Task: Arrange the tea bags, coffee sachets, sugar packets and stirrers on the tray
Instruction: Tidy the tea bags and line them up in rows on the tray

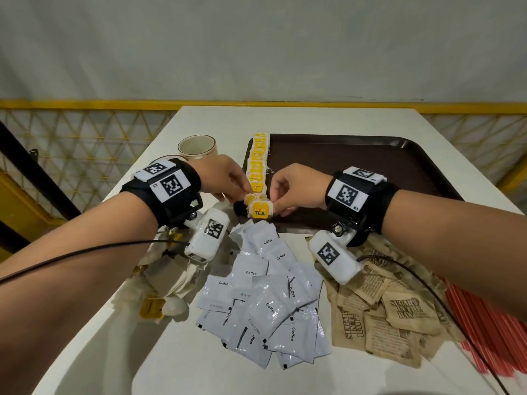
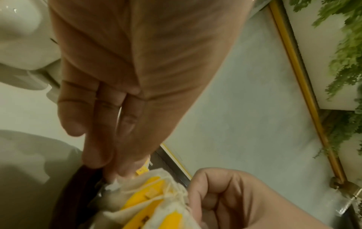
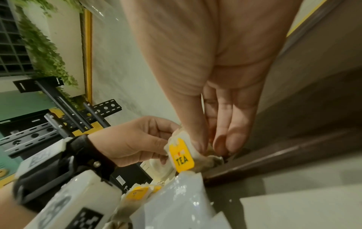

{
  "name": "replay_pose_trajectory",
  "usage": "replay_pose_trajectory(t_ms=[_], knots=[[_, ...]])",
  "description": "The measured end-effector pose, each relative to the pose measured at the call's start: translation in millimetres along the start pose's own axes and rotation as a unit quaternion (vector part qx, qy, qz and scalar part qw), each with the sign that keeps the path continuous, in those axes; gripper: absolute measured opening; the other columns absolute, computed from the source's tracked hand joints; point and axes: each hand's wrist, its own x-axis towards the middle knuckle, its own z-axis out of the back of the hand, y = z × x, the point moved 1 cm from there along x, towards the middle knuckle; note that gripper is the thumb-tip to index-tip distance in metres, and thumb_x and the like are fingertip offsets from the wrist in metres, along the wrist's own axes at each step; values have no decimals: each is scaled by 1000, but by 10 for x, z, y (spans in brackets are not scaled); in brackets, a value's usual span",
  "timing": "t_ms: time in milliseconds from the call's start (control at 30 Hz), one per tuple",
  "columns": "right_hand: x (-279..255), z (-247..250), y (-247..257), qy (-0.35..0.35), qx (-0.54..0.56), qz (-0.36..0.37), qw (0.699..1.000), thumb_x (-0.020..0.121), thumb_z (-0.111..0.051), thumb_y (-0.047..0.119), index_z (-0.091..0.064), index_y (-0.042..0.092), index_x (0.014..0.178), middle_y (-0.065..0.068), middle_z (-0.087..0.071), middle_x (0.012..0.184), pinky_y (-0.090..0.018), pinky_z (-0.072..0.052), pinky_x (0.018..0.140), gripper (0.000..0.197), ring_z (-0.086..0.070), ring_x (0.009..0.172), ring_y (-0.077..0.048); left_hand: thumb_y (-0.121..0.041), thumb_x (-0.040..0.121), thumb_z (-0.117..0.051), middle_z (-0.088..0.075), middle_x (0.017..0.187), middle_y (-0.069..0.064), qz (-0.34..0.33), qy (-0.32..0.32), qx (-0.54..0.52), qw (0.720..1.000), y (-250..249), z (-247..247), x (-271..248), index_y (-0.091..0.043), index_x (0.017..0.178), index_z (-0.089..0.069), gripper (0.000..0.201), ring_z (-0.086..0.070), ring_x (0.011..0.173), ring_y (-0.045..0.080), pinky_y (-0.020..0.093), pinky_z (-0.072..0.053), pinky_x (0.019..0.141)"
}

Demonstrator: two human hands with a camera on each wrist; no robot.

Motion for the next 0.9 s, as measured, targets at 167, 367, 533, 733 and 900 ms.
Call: replay_pose_trajectory(t_ms=[167, 367, 533, 733, 900], knots=[[26, -17, 18, 12, -12, 2, 1000, 77, -73, -4, -63, 6, 84, -6, -65, 73, -19, -54, 57, 15, -64, 60, -13, -12, 80, -73, -71, 90, -9, -13, 32, 46, 998, 4, -26, -54, -24, 98, -70, 22, -59, 65, -5, 9, -44, 56], [112, -65, 13, -13, 30, -19, 999, 77, -74, -2, -63, 8, 83, -8, -63, 74, -39, -59, 79, 16, -64, 63, -19, -17, 89, -64, -66, 62, -16, -14, -13, 36, 999, 26, -36, 27, -23, 85, -67, 8, -61, 58, -6, 8, -45, 52], [103, -96, 13, -30, 50, -32, 998, 77, -75, 0, -61, 9, 82, -9, -63, 79, -37, -59, 76, 17, -65, 71, -21, -14, 91, -60, -69, 68, -13, 7, -18, 21, 1000, 24, -5, 116, -23, 81, -65, 14, -64, 60, -5, 14, -45, 56], [133, -142, -2, -44, 87, -53, 994, 81, -70, 0, -59, 9, 78, -14, -62, 81, -35, -59, 75, 15, -64, 74, -25, -15, 88, -63, -71, 79, -3, 27, -25, 25, 999, 13, -18, 156, -23, 82, -65, 11, -64, 64, 1, 16, -46, 58], [157, -135, 3, -41, 102, -67, 992, 83, -69, 3, -59, 9, 76, -12, -63, 78, -36, -58, 76, 14, -64, 73, -21, -20, 83, -71, -68, 79, -5, 30, -18, 22, 999, -15, -5, 124, -23, 84, -65, 7, -63, 71, 5, 17, -46, 61]])
